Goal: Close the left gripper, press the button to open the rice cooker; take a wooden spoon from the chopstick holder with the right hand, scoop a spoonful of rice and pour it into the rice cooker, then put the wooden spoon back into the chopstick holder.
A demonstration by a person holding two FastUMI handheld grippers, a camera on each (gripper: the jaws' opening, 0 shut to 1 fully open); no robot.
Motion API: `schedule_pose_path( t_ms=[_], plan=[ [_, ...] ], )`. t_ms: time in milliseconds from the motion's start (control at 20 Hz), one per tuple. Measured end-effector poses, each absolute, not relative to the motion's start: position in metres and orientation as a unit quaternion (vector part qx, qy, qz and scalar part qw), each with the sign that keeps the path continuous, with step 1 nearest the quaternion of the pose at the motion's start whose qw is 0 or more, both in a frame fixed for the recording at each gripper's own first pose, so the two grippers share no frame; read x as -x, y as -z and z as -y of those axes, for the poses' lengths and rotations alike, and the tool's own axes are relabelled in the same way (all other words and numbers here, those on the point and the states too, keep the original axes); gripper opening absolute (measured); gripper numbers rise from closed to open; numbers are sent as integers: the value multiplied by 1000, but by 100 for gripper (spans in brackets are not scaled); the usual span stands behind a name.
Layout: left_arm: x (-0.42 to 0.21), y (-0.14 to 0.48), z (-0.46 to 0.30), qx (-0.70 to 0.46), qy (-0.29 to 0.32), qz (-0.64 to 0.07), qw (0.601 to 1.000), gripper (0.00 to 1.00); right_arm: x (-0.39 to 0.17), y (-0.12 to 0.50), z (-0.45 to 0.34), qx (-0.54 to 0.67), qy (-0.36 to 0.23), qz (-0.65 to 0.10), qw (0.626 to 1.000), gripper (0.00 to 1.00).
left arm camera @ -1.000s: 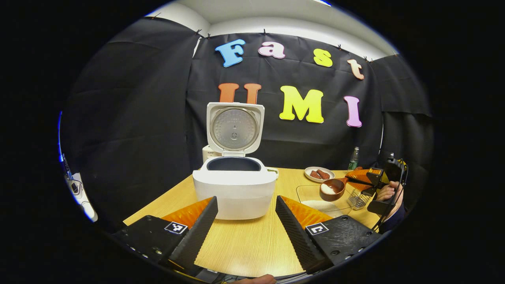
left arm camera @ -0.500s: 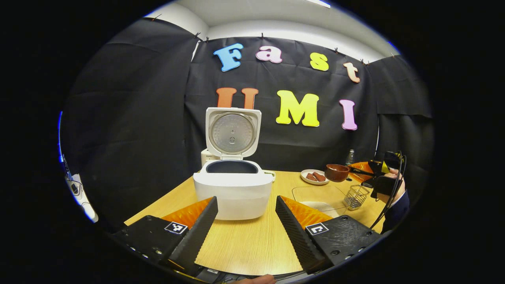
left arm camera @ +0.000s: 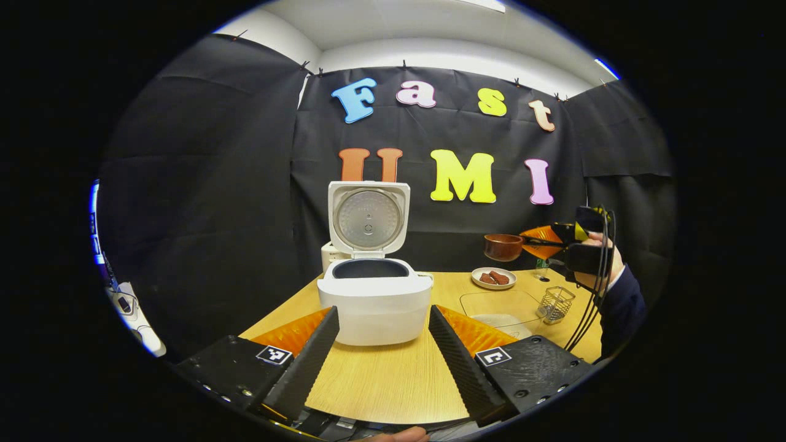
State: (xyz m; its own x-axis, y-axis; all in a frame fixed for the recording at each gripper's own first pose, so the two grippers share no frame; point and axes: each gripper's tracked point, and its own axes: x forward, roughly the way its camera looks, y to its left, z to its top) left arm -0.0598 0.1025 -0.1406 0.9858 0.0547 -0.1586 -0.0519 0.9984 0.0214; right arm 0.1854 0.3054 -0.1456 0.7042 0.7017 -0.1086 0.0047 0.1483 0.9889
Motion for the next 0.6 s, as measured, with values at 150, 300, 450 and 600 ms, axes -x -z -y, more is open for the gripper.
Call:
schedule_pose_path(
  t_ms=[150, 300, 450, 600],
  plan=[
    [63, 141, -115, -12, -39, -84, 996, 93, -195, 139, -339, -582, -261, -307, 706, 10],
    [63, 143, -128, 9, -53, -93, 994, 93, -210, 143, -378, -564, -265, -325, 712, 10],
    [67, 143, -140, 20, -66, -98, 993, 93, -218, 146, -419, -536, -271, -340, 723, 6],
    [69, 136, -147, 12, -76, -91, 993, 93, -229, 144, -455, -491, -275, -330, 758, 10]
  ],
)
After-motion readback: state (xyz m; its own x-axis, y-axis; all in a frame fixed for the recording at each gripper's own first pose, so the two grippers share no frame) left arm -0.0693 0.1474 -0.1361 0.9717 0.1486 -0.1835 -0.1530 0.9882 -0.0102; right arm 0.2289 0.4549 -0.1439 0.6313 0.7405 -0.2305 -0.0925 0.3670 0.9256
